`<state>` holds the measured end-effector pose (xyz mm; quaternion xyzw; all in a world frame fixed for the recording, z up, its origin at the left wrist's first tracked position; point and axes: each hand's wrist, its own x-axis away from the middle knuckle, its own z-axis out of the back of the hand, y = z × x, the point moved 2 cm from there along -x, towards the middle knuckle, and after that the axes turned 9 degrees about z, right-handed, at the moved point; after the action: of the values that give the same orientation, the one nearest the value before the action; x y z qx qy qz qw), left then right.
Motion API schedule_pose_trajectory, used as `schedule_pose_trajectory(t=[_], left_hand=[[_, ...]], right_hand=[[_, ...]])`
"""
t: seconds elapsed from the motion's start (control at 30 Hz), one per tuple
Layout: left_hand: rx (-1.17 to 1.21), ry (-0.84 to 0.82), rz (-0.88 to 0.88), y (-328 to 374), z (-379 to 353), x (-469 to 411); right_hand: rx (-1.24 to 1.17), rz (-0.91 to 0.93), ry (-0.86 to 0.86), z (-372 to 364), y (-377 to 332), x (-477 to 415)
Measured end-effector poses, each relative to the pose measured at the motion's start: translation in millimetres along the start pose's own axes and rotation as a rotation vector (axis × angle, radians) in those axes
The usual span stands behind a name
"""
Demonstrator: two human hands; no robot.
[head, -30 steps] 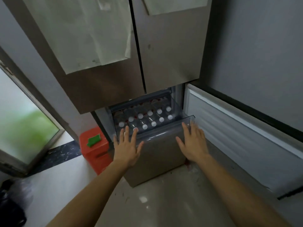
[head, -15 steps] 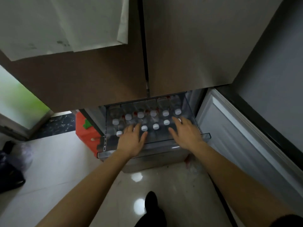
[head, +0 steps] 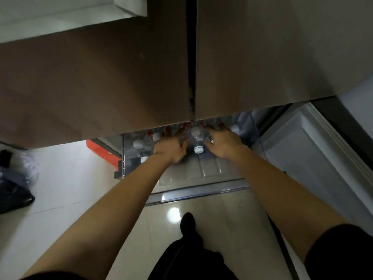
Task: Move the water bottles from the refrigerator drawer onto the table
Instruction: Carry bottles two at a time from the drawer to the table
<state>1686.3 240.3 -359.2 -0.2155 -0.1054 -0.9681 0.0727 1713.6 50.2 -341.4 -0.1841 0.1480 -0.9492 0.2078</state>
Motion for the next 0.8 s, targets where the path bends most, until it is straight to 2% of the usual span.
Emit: schedule_pose_trajectory(t=[0.17, 0.37, 0.47, 0.6, 0.7, 0.77, 0.8], left_hand=[[0.034, 0.056, -0.011, 4.0, 2.5, 4.5], [0.093, 0.038, 0.040, 6.0, -12.3, 47.8], [0.115, 0.078, 0.059, 8.1, -15.5, 74.5], [0.136, 0.385, 0.060, 19.1, -1.2, 116.5], [0.262, 0.642, 0.091, 22.3, 23.0, 144.4], [0.305, 0.739, 0.076, 19.2, 37.7, 156.6], [0.306, 0.745, 0.044, 18.5, 43.1, 162.9]], right_hand=[[-0.046, -0.032, -0.035, -5.6, 1.4, 5.3], [-0.090, -0.024, -0.070, -6.8, -1.2, 41.8], [-0.086, -0.002, -0.031, -6.2, -5.5, 67.6], [-0.002, 0.115, 0.215, 11.3, -18.0, 97.8], [0.032, 0.142, 0.431, 38.8, -30.1, 119.7], [-0.008, 0.118, 0.485, 56.8, -35.6, 130.2], [-0.026, 0.107, 0.451, 63.1, -38.6, 134.9]])
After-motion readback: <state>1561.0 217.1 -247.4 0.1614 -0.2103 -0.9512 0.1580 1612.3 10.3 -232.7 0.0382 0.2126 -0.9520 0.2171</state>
